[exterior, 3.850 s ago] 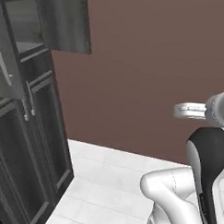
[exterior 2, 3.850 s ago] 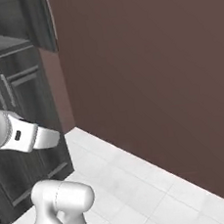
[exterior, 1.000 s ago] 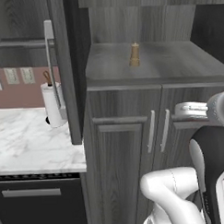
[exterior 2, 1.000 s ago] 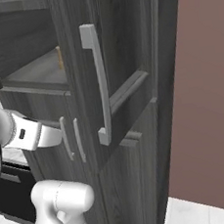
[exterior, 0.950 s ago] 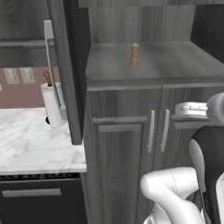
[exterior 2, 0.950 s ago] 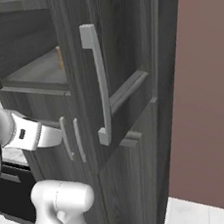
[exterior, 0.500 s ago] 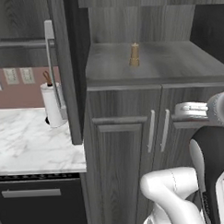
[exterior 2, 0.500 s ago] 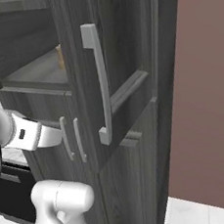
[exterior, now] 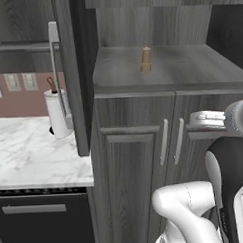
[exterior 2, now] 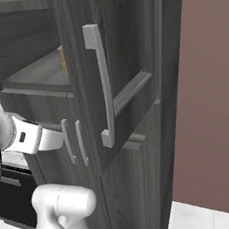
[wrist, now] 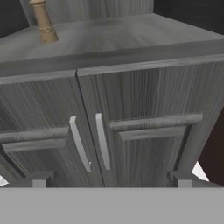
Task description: Take 2 condiments from the cabinet and move them on the counter near the stove.Make sure the condiments are lined up with each other, next to each other.
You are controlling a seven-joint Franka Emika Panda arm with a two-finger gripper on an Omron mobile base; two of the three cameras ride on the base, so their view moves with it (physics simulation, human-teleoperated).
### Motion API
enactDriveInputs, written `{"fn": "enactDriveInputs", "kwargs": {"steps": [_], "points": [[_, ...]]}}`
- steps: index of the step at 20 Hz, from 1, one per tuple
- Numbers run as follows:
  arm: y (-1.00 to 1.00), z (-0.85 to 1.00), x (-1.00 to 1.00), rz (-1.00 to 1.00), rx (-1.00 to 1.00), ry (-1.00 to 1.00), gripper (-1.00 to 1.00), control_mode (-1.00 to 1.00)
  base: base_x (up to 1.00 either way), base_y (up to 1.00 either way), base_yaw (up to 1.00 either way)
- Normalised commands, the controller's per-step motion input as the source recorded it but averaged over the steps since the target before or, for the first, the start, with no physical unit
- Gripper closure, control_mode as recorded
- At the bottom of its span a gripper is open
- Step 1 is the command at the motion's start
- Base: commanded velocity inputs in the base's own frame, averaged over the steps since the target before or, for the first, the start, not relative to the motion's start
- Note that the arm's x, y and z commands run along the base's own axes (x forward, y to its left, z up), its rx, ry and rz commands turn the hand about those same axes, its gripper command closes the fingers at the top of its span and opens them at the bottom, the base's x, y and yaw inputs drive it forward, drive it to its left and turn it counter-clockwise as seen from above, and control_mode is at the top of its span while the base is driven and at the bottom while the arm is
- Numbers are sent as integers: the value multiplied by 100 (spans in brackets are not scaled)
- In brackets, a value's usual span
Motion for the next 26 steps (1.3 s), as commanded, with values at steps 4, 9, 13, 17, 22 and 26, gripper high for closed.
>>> {"fn": "enactDriveInputs", "kwargs": {"steps": [4, 9, 13, 17, 22, 26], "points": [[2, 25, -3, 8, 0, -19, -100, -100, 0, 1, 2], [13, 44, -1, 13, -3, -29, -100, -100, 0, 0, 0], [12, 53, 0, 18, -6, -22, -100, -100, 0, 0, 0], [21, 56, 5, 12, -6, -11, -100, -100, 0, 0, 0], [17, 46, 27, 9, -3, 0, -100, -100, 0, 0, 0], [20, 23, 60, 0, 0, 17, -100, -100, 0, 0, 0]]}}
